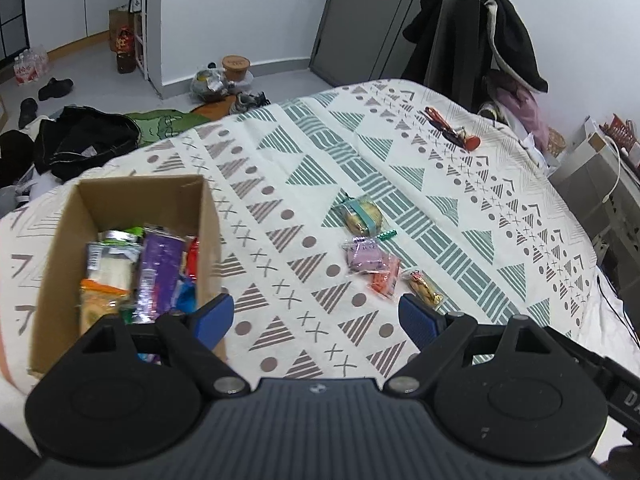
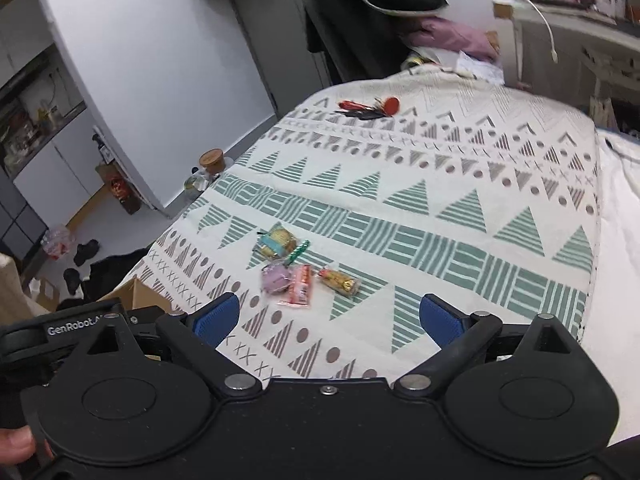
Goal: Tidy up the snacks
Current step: 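Move both open tools back from the box toward the last snacks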
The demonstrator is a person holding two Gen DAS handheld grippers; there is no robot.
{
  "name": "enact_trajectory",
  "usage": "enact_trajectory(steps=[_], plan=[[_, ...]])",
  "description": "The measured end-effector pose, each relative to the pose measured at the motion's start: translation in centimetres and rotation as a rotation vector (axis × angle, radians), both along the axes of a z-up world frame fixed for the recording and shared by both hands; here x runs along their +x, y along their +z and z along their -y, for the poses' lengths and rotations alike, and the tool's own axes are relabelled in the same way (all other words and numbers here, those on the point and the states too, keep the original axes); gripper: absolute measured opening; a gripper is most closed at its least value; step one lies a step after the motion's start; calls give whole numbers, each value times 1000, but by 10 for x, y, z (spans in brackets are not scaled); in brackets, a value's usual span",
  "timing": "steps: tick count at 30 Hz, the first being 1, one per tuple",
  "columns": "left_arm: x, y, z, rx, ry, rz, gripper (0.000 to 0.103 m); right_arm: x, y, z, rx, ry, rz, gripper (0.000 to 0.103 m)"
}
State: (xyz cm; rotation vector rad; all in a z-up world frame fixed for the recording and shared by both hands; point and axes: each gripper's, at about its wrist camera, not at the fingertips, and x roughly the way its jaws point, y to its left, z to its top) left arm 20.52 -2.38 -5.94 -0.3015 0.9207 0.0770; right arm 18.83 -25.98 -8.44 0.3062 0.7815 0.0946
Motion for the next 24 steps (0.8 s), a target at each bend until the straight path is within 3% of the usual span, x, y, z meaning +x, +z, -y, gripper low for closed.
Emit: enact_trajectory(steps=[19, 24], plan=[[67, -47, 14, -47, -21, -32, 86, 58, -46, 0, 2, -9, -70, 78], [87, -63, 18, -63, -34, -58, 82, 84, -66, -3, 6, -6, -121, 65]])
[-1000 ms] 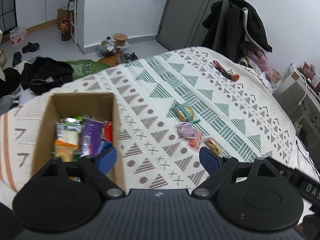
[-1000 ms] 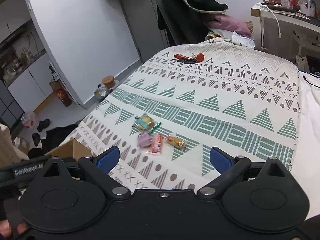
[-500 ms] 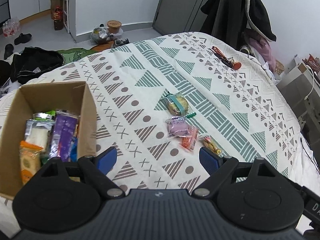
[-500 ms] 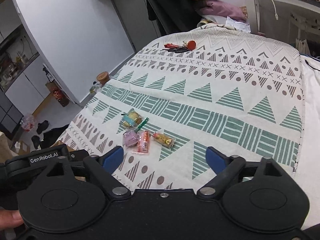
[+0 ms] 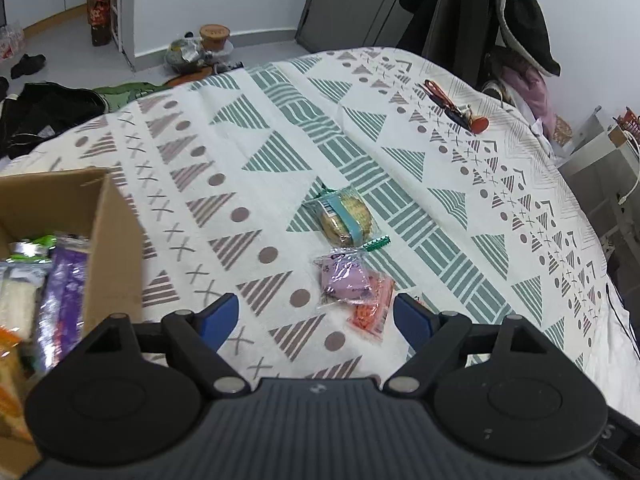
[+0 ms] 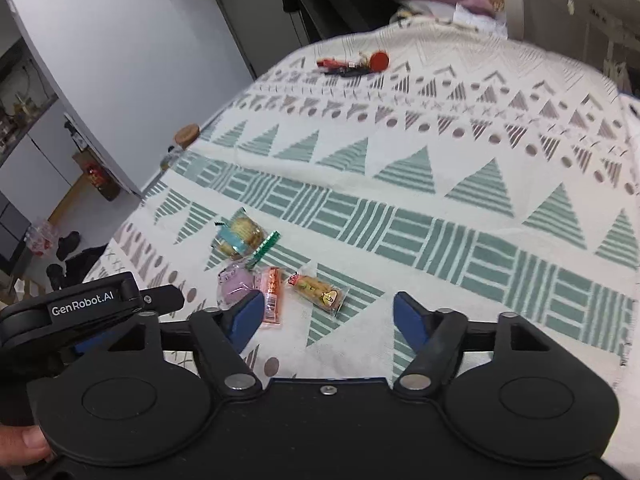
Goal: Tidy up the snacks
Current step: 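Move both open tools back from the box toward the last snacks, then grasp the pink packet with the left tool while the right tool grasps the clear peanut packet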
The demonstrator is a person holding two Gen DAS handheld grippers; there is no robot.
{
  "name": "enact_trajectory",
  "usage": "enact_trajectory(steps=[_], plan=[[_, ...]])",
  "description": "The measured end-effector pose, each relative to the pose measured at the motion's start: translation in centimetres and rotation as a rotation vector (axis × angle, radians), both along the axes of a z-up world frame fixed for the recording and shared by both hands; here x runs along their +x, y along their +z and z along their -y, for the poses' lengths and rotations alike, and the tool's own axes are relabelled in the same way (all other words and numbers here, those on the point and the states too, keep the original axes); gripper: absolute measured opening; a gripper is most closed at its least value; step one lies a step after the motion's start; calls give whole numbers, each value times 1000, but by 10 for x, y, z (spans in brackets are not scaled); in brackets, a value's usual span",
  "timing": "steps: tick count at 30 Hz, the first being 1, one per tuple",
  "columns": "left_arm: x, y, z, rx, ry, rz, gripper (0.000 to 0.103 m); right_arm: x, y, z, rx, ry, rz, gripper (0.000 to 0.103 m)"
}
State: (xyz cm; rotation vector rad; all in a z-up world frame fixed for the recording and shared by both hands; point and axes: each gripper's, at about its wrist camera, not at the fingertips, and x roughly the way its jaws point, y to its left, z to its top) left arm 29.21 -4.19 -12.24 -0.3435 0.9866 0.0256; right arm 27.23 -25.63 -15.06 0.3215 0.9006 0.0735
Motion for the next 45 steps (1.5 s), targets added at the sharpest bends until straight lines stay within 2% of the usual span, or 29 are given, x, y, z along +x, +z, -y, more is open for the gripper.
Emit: enact_trajectory(steps=[2, 6, 8, 19, 22, 25, 26, 32, 35, 37, 39, 42, 45], plan=[[8, -7, 2, -1, -7, -9, 81, 9, -7, -4, -6, 7, -22, 64], [24, -22, 4, -19, -17, -41, 68, 25, -20, -8, 2, 9, -58, 64], [31, -28, 5, -25, -18, -49, 64, 30, -26, -9, 7, 9, -74, 64], [61, -61, 16, -45, -24, -107, 64, 55, -51, -16, 11, 25, -128, 62], [66, -65, 19, -34, -30, -101, 62, 59, -56, -15, 12, 18, -135, 61], [73, -67, 21, -18, -33, -110, 44, 64, -57, -18, 2, 34, -132, 61], [75, -67, 22, -13, -48, -116, 34, 65, -58, -19, -4, 38, -133, 61], [69, -63, 19, -19, -48, -114, 31, 69, -60, -22, -35, 46, -120, 60], [62, -59, 14, -15, -42, -106, 31, 69, -60, -25, -70, 59, -115, 56], [57, -56, 8, -18, -33, -99, 31, 69, -61, -29, -108, 80, -110, 47], [50, -52, 1, -22, -30, -88, 31, 70, -61, -31, -134, 92, -112, 31], [39, -46, -6, -12, -28, -81, 31, 65, -60, -30, -116, 106, -124, 18], [27, -40, -14, -6, -16, -71, 31, 59, -55, -31, -118, 103, -121, 17]])
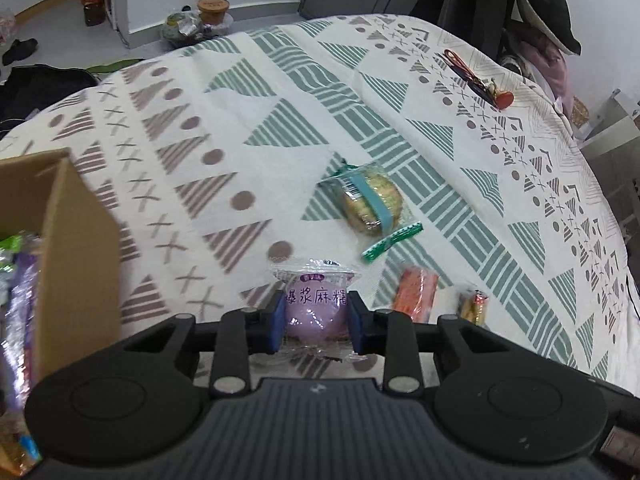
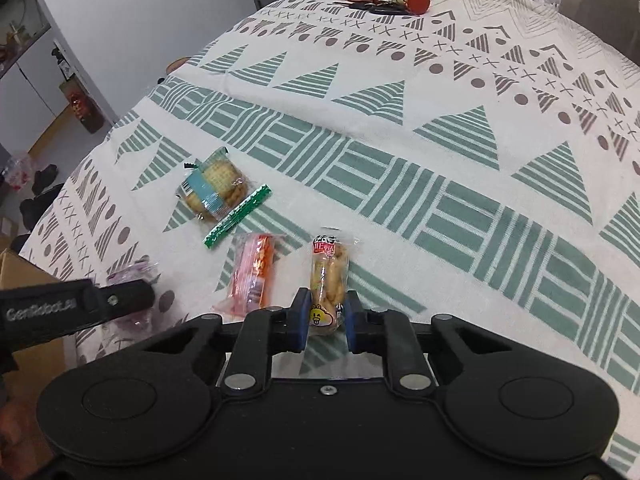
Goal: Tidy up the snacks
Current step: 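Grasp the pink packet with the left tool while the right tool grasps the clear peanut packet, then drop the pink packet into the box with the left tool while the right tool drops the peanut packet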
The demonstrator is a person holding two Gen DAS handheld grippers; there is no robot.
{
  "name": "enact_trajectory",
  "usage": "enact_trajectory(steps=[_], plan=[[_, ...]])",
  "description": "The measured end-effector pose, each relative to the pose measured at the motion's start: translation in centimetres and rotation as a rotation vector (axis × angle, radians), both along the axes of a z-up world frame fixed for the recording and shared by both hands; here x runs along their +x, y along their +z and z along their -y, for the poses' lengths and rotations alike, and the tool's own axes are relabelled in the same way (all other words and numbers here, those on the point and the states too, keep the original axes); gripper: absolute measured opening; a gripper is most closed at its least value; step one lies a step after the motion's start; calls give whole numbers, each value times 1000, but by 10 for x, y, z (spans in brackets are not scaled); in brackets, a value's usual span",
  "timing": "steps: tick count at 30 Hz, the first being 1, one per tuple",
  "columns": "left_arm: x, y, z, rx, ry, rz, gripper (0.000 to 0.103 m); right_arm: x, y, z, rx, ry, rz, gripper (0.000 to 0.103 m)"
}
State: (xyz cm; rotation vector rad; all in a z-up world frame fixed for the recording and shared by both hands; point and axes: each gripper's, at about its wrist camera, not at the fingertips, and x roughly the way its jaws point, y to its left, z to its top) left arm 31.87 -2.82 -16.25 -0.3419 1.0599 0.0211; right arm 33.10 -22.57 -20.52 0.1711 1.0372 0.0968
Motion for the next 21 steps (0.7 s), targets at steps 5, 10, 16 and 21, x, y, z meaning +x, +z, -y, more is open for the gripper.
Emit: enact_trajectory(steps=[5, 10, 16, 21], plan=[[-20, 15, -8, -6, 18, 30, 30, -12, 15, 0, 6, 0, 38, 17], [-40, 36, -10, -10, 19, 70, 30, -24, 31, -1, 21, 7, 79, 17], [-64, 58, -19, -6, 37, 110, 30, -37, 52, -4, 50, 21, 134, 17], [-83, 73, -30, -6, 64, 133, 30, -50, 62, -12, 64, 46, 161, 17]])
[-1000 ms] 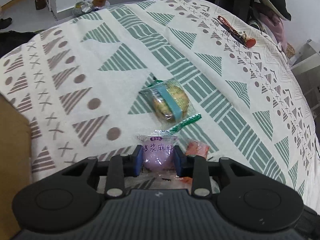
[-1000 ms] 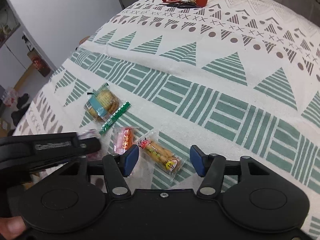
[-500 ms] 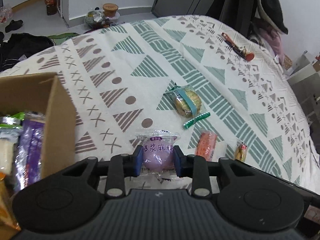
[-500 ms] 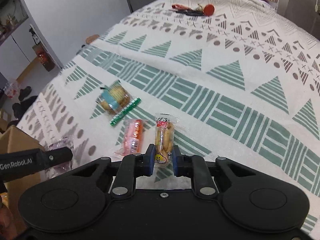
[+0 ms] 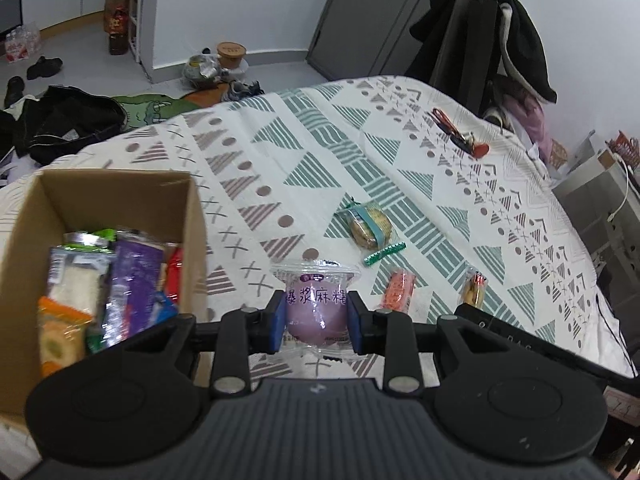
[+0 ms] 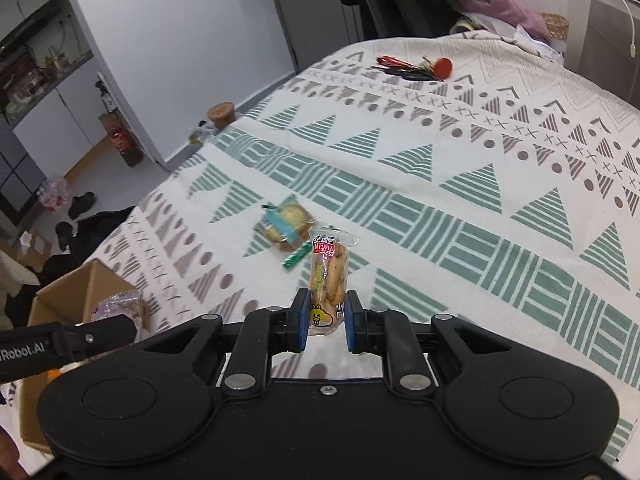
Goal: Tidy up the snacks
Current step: 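Drop the pink packet into the box with the left tool while the right tool drops the peanut packet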
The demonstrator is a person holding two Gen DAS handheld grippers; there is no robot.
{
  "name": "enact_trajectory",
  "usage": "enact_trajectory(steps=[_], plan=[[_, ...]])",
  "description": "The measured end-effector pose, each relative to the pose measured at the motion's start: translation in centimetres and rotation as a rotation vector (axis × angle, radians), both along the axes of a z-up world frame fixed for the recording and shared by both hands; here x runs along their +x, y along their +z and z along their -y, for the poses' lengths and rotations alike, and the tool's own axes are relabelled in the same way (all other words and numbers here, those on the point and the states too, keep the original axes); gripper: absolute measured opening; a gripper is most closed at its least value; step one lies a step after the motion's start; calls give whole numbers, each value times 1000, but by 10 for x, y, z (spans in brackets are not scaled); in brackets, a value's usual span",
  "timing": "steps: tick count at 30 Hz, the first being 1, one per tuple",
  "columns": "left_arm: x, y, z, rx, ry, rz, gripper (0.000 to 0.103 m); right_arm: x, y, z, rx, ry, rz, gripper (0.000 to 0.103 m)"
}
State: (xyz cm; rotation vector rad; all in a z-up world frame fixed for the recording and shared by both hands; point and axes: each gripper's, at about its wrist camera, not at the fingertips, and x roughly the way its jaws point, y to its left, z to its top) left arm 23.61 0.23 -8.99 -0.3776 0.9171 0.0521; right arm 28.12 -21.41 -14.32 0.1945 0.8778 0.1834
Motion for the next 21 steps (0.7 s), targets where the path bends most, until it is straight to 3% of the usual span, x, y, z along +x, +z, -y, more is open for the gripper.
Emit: enact_trajectory(steps=[11, 21], plan=[[-35, 24, -35, 39, 86, 37, 30, -27, 20, -23, 14, 56, 61, 17], [-61, 30, -72, 71, 157, 11, 30, -45, 38, -57, -5, 130, 119, 17]])
